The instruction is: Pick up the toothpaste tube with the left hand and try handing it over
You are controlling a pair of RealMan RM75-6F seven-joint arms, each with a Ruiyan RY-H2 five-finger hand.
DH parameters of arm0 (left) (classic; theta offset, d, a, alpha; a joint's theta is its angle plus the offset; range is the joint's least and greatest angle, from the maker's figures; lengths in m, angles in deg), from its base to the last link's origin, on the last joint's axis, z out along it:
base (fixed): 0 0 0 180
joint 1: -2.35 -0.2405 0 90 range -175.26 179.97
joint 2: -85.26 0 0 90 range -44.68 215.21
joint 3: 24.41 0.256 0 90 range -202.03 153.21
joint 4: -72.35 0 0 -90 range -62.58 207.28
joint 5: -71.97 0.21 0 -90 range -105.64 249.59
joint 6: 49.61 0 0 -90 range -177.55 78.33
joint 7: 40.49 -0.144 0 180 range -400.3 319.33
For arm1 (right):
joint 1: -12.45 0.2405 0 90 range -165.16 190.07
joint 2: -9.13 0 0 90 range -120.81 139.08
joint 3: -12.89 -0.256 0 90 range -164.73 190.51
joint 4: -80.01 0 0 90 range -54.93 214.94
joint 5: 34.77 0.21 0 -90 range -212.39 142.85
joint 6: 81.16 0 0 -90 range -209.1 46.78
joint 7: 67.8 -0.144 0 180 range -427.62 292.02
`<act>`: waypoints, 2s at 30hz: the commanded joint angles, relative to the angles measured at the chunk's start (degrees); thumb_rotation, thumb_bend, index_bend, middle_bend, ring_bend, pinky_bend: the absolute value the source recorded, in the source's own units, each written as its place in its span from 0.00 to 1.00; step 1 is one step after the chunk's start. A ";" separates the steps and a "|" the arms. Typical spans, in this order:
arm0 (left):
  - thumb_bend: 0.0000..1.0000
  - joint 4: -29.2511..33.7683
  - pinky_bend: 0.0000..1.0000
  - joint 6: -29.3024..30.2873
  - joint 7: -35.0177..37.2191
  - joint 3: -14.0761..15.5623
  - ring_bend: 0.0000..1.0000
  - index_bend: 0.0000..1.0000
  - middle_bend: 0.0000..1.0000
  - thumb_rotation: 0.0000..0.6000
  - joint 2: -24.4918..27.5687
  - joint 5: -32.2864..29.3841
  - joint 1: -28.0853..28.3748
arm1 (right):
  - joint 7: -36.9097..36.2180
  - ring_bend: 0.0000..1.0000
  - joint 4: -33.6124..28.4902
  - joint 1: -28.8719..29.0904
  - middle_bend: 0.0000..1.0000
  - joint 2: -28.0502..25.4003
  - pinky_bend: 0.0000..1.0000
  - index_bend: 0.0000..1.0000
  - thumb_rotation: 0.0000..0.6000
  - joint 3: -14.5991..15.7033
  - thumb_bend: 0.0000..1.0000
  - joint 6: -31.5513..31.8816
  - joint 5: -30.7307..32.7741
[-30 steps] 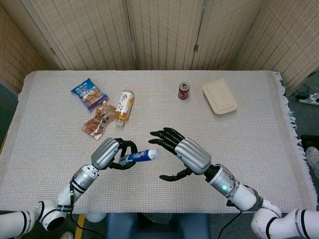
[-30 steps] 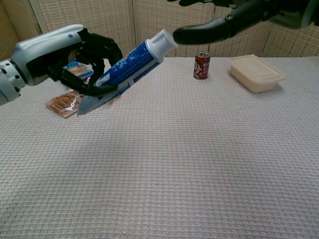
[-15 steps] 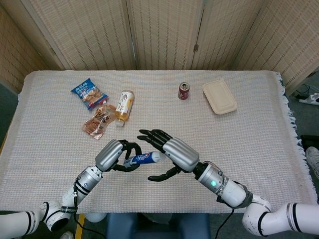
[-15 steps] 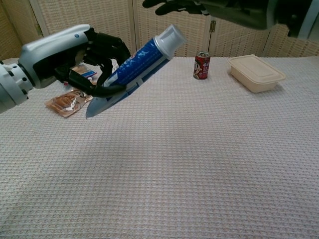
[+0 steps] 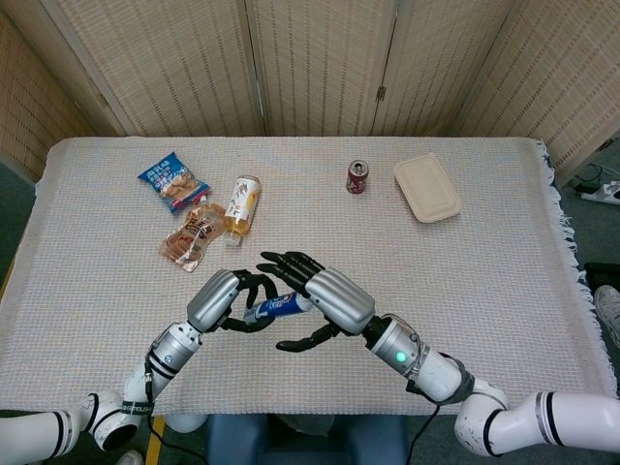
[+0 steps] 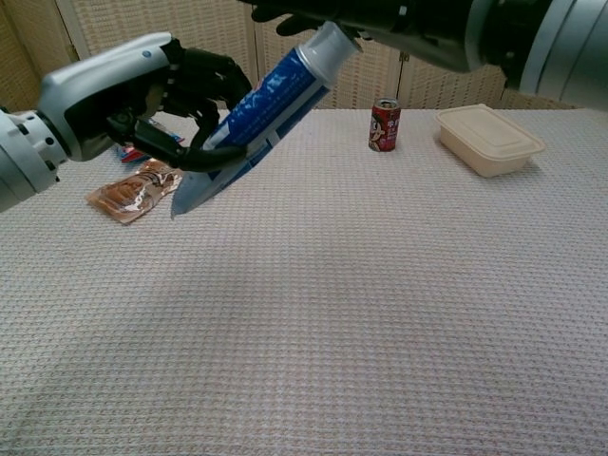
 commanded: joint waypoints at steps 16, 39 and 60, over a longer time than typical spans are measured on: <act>0.84 0.11 0.54 -0.25 0.63 -0.47 0.72 0.75 0.82 1.00 0.37 -0.63 0.20 | -2.68 0.00 3.64 0.27 0.00 4.91 0.00 0.00 0.27 0.29 0.04 1.43 -0.64; 0.86 0.99 0.56 -1.53 -2.67 -0.76 0.77 0.78 0.89 1.00 1.71 -2.23 0.13 | 10.52 0.00 6.27 0.64 0.00 7.37 0.00 0.00 0.26 0.38 0.04 2.61 2.80; 0.86 1.51 0.55 -1.94 -3.23 -0.81 0.77 0.78 0.89 1.00 1.73 -2.49 0.15 | 8.24 0.00 8.09 0.83 0.00 10.09 0.00 0.00 0.26 0.17 0.04 3.47 1.13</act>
